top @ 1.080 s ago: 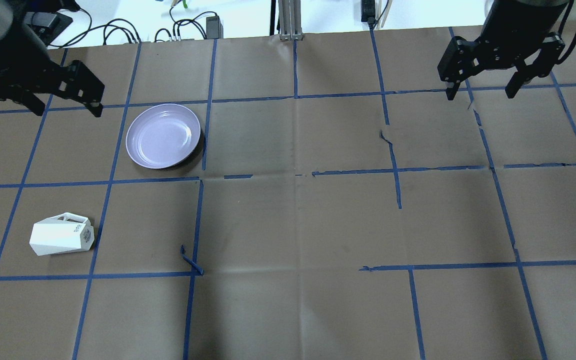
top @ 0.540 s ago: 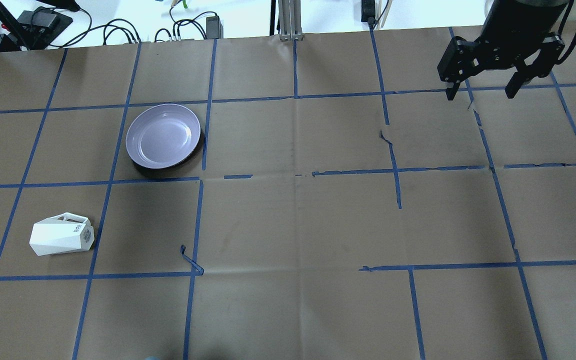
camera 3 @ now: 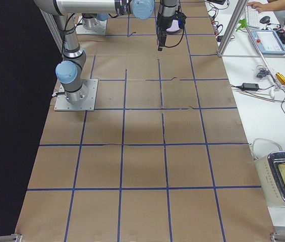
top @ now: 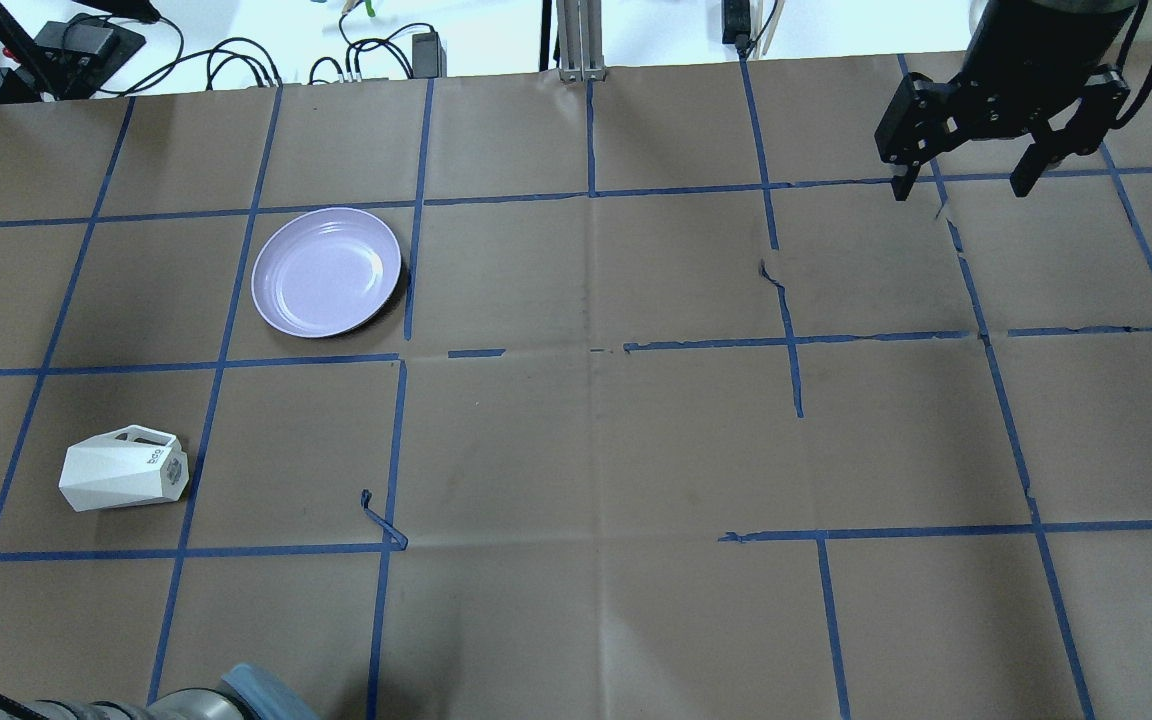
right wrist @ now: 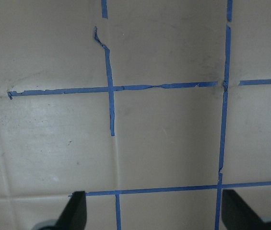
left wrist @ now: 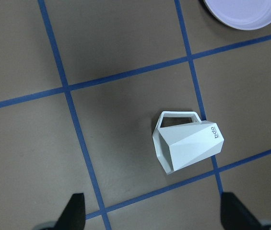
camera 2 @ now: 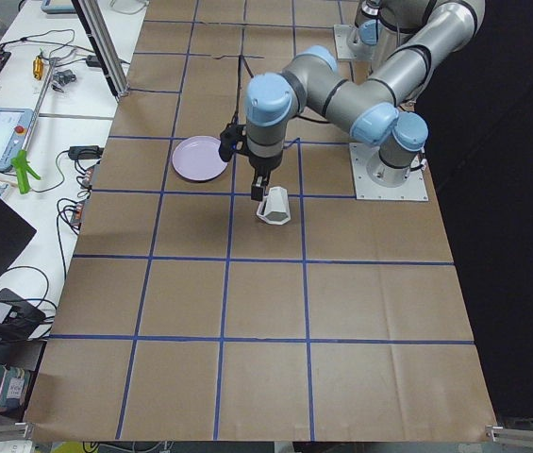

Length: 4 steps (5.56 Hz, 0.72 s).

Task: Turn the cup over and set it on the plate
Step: 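Lower the left gripper to the white faceted cup lying on its side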

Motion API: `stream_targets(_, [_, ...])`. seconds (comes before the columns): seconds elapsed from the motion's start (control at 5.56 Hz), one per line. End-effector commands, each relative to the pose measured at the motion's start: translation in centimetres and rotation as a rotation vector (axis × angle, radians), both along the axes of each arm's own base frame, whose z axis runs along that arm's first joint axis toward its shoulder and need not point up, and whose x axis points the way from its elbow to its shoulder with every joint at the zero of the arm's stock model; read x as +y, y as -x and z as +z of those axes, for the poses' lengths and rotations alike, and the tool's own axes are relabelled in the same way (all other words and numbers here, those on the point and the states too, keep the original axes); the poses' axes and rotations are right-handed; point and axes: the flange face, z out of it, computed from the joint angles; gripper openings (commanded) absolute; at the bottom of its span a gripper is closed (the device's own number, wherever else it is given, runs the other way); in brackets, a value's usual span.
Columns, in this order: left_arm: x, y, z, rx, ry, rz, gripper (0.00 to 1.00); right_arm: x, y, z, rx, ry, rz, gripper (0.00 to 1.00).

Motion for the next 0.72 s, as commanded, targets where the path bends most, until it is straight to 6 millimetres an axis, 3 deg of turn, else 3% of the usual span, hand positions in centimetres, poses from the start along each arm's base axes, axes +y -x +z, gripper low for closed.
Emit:
stream_targets(0.0, [-0.1, -4.5, -7.5, 0.155, 0.025, -0.079, 0.99, 0.0, 0.0, 0.0, 0.000, 0.000, 0.000, 1.00])
stream_targets(0.18, [-0.3, -5.6, -11.7, 0.246, -0.002, -0.062, 0.99, 0.0, 0.0, 0.0, 0.000, 0.000, 0.000, 1.00])
stream_targets(0.54, [0.0, -5.8, -19.1, 0.483, -0.033, -0.034, 0.99, 0.0, 0.0, 0.0, 0.000, 0.000, 0.000, 1.00])
